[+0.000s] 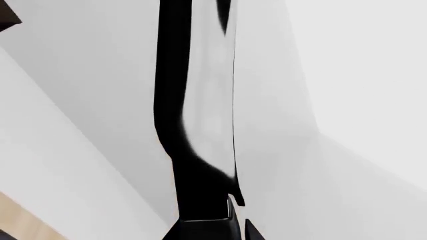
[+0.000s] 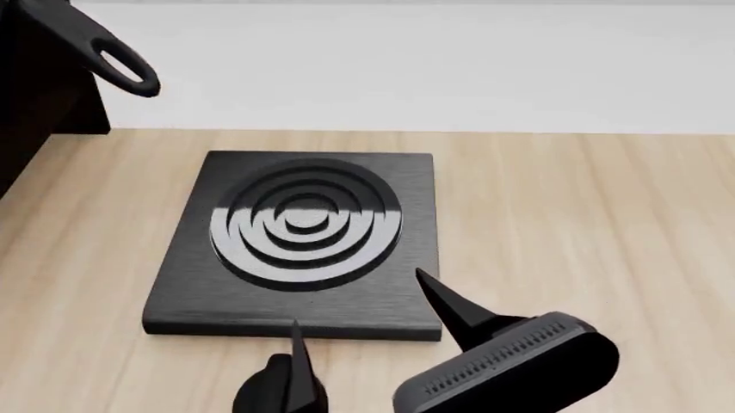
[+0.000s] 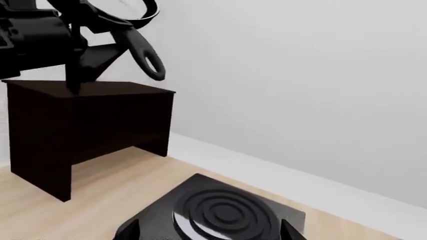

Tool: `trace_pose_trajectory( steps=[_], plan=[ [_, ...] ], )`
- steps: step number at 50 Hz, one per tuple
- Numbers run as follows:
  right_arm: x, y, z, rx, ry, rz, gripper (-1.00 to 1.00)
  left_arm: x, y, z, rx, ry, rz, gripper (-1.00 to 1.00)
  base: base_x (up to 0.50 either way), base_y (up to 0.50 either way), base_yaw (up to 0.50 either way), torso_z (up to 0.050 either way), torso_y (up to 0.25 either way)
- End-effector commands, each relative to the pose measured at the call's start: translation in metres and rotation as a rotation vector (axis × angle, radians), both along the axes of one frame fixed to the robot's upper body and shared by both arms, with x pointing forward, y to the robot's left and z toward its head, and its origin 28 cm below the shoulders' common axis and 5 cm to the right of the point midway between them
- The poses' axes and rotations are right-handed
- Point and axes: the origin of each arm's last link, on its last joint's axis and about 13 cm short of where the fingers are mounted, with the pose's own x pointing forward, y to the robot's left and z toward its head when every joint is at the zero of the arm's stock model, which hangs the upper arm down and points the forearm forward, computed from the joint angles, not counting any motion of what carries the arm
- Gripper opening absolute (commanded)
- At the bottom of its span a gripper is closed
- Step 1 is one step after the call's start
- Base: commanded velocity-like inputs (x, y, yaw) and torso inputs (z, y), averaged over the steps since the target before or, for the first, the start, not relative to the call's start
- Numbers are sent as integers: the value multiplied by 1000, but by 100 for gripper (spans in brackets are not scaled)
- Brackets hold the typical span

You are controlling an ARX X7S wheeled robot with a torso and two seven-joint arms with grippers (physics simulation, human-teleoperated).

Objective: Put the frying pan on the cabinet shelf.

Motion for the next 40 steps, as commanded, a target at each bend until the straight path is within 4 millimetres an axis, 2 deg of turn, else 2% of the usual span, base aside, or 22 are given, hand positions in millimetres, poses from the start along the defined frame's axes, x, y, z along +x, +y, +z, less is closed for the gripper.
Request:
trace_pose_trajectory(
  steps=[1, 12, 28, 40],
  plan=[
    [-1, 2, 0, 19, 1, 20, 100, 4, 15, 12, -120, -72, 19, -100, 0, 0, 0, 0, 0],
    [-2, 4, -2, 16, 7, 35, 100, 9, 24, 6, -152, -49, 35, -100, 0, 0, 0, 1, 2],
    [-3, 8, -8, 4, 21, 51, 100, 20, 37, 33, -195, -31, 41, -100, 0, 0, 0, 1, 2],
    [-4, 10, -10, -2, 28, 59, 100, 28, 51, 34, -272, -15, 65, -100, 0, 0, 0, 0, 3]
  ],
)
